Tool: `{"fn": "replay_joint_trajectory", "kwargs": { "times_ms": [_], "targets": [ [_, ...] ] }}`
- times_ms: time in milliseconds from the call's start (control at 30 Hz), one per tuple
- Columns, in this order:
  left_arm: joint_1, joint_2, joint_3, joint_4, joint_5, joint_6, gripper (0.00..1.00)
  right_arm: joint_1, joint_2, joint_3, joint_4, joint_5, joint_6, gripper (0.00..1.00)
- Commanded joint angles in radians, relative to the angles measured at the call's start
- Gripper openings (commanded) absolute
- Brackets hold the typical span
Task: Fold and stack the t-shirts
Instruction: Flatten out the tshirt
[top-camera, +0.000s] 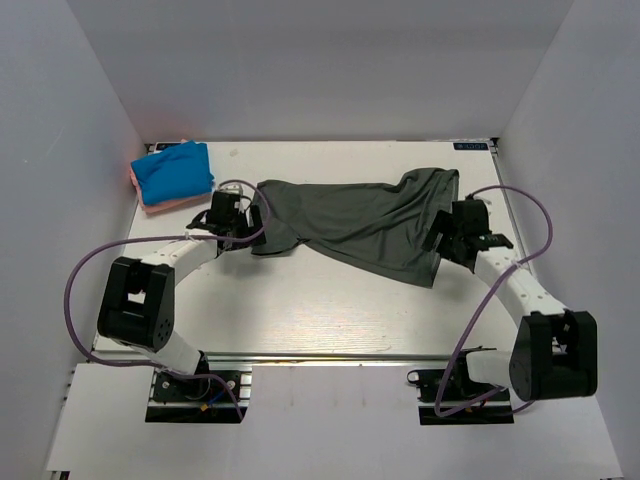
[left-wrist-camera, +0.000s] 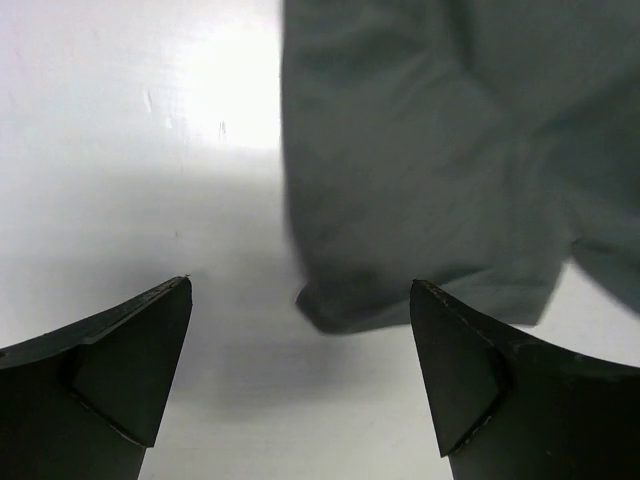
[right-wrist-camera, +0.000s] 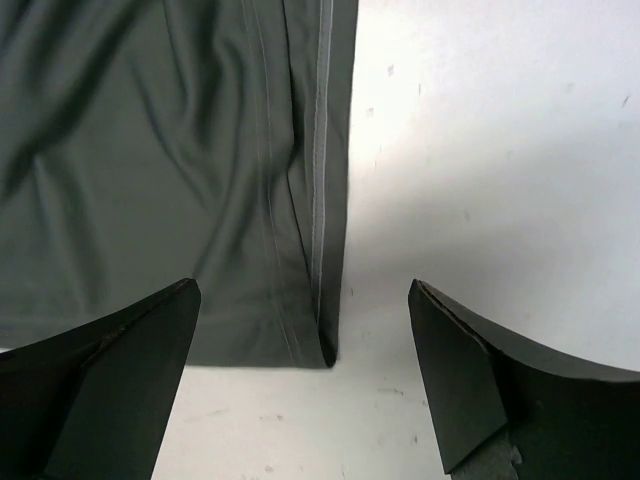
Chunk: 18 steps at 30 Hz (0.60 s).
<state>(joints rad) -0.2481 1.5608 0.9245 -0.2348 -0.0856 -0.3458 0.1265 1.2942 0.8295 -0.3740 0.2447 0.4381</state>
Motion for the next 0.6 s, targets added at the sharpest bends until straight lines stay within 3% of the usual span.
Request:
{"fn": "replay_joint_trajectory", "kwargs": {
  "times_ms": [0,367,467,567],
  "targets": [
    [0.0,-0.051,-0.059,0.017,0.038,-0.028,1.0,0.004,-0.081,-0.079,0.026,-0.064,0.031,0.9],
    [0.0,0.054,-0.064,0.072,0.064,-0.038,0.9,0.01,-0.041,-0.148,0.113,-0.185,0.014,0.84],
    [0.0,0.099,-0.043,0.081,0.076,-0.038,0.82,0.012,-0.004,-0.15,0.109,-0.171,0.017,0.84],
    [0.0,0.123,-0.033,0.092,0.087,-0.038,0.64,0.01,0.025,-0.158,0.132,-0.182,0.017,0.82]
  ]
}}
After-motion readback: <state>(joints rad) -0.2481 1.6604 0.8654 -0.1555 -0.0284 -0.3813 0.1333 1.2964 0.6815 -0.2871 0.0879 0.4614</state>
